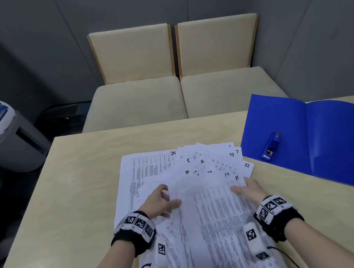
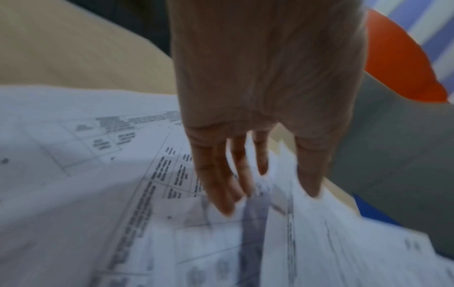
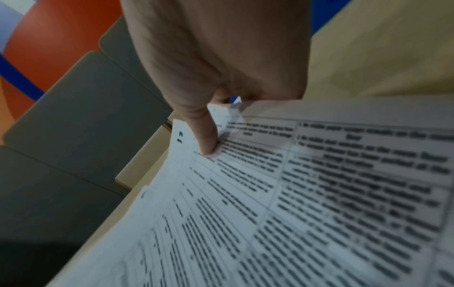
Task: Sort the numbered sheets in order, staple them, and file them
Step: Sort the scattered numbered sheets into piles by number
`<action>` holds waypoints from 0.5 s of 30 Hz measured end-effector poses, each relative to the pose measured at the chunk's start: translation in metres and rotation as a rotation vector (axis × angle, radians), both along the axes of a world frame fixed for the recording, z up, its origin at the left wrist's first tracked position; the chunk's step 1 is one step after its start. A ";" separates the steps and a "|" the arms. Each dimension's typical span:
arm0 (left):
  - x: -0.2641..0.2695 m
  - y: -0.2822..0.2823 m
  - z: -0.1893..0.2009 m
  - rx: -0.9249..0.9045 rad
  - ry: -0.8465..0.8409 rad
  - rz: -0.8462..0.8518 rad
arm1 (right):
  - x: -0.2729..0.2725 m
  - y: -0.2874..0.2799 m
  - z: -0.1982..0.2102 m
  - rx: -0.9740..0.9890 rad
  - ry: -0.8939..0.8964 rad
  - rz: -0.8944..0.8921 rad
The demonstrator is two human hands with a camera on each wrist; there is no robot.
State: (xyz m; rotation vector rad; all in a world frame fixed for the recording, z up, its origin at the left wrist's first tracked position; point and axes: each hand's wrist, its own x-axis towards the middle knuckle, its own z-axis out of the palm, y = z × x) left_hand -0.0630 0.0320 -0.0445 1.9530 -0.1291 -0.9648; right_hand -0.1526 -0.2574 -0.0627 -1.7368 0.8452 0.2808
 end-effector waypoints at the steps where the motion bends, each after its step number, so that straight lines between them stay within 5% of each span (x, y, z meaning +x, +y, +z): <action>1: 0.001 0.000 -0.002 0.141 -0.126 -0.035 | -0.001 -0.006 0.000 -0.030 -0.016 -0.006; 3: -0.001 -0.001 -0.007 0.425 -0.359 -0.190 | -0.002 -0.020 0.006 -0.084 -0.060 -0.057; 7: -0.013 -0.013 -0.014 0.712 -0.464 -0.376 | -0.003 -0.052 0.018 -0.192 -0.111 -0.018; 15: -0.003 -0.009 -0.019 0.460 -0.286 -0.149 | 0.008 -0.048 0.051 -0.054 0.042 0.338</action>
